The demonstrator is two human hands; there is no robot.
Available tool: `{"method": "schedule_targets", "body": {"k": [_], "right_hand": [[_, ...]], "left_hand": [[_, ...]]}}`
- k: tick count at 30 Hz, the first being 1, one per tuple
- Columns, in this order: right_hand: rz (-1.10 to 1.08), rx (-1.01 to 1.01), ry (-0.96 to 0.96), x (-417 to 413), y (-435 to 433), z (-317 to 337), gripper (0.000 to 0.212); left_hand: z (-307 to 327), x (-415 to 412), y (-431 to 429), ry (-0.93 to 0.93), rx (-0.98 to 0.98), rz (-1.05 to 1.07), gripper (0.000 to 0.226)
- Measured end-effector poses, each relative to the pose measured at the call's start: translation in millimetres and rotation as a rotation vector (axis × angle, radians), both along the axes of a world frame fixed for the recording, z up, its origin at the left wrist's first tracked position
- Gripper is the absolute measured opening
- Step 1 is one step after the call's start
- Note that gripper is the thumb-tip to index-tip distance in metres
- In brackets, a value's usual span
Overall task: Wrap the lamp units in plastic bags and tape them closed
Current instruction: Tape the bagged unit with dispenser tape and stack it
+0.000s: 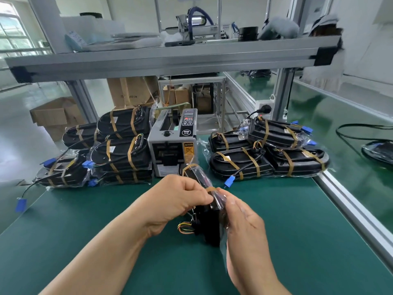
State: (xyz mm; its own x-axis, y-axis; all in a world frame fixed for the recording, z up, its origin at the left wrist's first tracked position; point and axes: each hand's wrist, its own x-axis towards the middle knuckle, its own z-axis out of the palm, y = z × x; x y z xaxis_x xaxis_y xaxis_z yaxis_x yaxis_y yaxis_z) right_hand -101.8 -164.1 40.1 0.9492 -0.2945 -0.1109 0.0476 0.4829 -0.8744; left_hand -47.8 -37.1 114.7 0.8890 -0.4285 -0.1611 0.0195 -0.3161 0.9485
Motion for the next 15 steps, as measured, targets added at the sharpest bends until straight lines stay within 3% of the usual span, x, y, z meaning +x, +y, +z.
{"method": "schedule_targets", "body": {"k": [15], "right_hand": [[-0.005, -0.122, -0.038, 0, 2, -3, 0.032]], "left_hand": [[-5, 12, 1, -0.015, 0.07, -0.02, 0.021]]}}
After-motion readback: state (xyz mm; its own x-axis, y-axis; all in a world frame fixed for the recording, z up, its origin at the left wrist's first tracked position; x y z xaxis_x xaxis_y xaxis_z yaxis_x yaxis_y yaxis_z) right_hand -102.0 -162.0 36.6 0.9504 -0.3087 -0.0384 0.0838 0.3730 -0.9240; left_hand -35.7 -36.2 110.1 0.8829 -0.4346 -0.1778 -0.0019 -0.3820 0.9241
